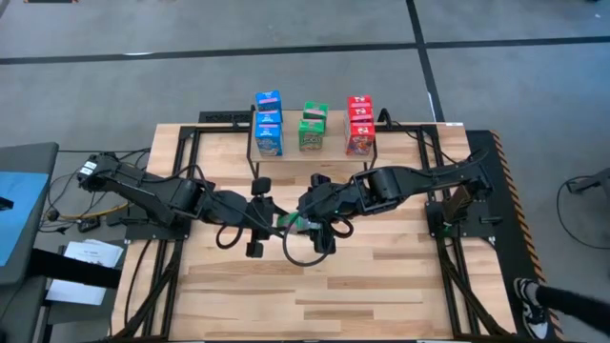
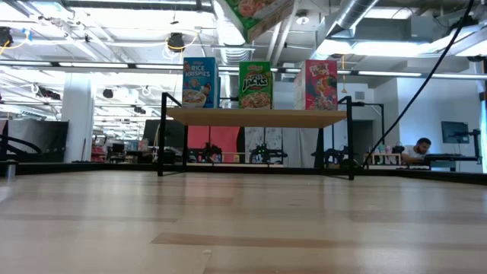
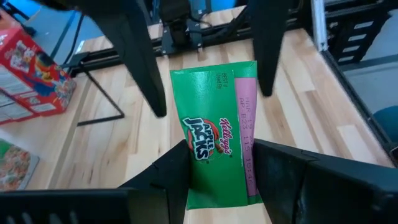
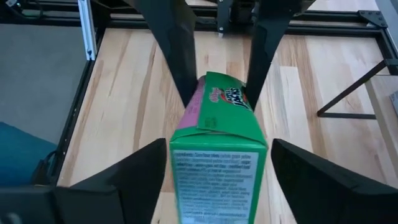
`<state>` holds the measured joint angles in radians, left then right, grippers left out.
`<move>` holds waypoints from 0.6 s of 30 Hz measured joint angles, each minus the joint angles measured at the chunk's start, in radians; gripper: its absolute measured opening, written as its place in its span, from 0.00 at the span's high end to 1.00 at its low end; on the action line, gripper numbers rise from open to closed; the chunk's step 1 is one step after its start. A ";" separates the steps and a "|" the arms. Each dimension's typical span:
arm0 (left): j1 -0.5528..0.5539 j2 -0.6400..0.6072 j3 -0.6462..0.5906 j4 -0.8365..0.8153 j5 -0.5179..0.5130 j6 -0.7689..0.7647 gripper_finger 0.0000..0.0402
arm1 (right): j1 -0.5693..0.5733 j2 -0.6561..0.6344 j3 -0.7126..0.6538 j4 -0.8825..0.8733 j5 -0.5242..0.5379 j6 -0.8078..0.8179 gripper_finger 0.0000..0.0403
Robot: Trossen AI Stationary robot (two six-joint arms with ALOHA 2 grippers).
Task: Stack cereal on shelf
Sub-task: Put the green cereal box on the shelf aligned with the other green cereal boxes
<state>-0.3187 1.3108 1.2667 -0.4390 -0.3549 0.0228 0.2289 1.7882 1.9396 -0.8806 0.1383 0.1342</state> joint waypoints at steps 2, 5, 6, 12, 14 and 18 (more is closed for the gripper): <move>0.000 0.000 0.000 0.016 0.017 0.000 0.65 | 0.000 0.000 0.000 0.000 -0.001 0.005 0.25; 0.001 0.000 0.000 0.032 0.045 0.000 0.65 | 0.000 0.000 0.000 0.001 -0.005 0.011 0.28; 0.001 0.000 0.000 0.045 0.048 -0.006 0.65 | 0.001 0.000 0.000 0.001 -0.005 0.011 0.28; 0.001 0.000 0.000 0.057 0.018 -0.011 0.65 | 0.000 0.000 0.000 -0.001 -0.005 0.016 0.32; 0.001 0.000 0.000 0.057 0.013 -0.008 0.65 | 0.000 0.000 0.000 -0.001 -0.004 0.016 0.34; 0.001 0.000 0.000 0.057 0.003 -0.008 0.65 | 0.001 0.000 0.000 -0.001 -0.004 0.017 0.40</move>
<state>-0.3180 1.3109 1.2667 -0.3820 -0.3522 0.0153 0.2294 1.7882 1.9396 -0.8814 0.1345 0.1511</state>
